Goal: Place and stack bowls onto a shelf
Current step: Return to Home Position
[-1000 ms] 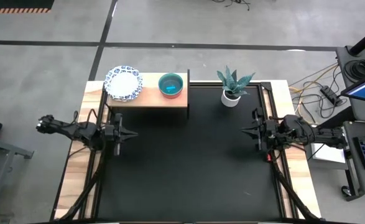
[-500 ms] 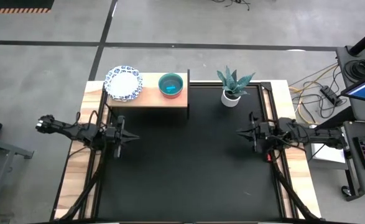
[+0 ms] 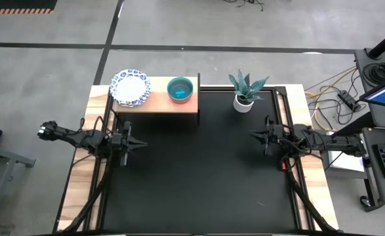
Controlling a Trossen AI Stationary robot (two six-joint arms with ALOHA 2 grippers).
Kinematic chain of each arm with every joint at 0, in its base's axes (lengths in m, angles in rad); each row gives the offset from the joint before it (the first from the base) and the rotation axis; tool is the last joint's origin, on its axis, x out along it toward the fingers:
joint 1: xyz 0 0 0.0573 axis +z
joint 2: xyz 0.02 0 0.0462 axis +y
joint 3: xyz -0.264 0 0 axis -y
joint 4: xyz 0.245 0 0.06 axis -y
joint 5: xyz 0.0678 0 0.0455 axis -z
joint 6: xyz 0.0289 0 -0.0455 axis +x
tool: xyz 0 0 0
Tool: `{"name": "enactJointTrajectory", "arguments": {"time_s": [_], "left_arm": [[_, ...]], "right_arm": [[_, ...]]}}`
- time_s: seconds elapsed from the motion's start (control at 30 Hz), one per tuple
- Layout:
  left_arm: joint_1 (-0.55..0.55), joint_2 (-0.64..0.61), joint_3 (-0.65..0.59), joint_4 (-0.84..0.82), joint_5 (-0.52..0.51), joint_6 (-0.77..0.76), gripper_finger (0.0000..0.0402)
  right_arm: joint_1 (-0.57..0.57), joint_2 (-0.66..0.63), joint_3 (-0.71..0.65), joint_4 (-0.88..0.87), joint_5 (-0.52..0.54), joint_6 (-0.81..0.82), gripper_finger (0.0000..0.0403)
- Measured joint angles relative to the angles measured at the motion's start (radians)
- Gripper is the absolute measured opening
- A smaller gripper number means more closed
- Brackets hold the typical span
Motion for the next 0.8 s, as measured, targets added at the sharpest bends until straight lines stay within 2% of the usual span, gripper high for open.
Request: {"name": "enactJointTrajectory", "arguments": {"time_s": [0.1, 0.37, 0.8], "left_arm": [[0.0, 0.001, 0.001, 0.0, 0.0, 0.0, 0.0], [0.0, 0.005, 0.001, 0.002, 0.0, 0.0, 0.0], [0.0, 0.005, 0.002, 0.003, 0.0, 0.0, 0.0]], "right_arm": [[-0.001, 0.008, 0.0, 0.011, 0.062, 0.0, 0.0009], [0.0, 0.013, -0.001, 0.013, 0.068, -0.097, 0.0009], [0.0, 0.013, -0.001, 0.014, 0.069, -0.09, 0.0009]]}}
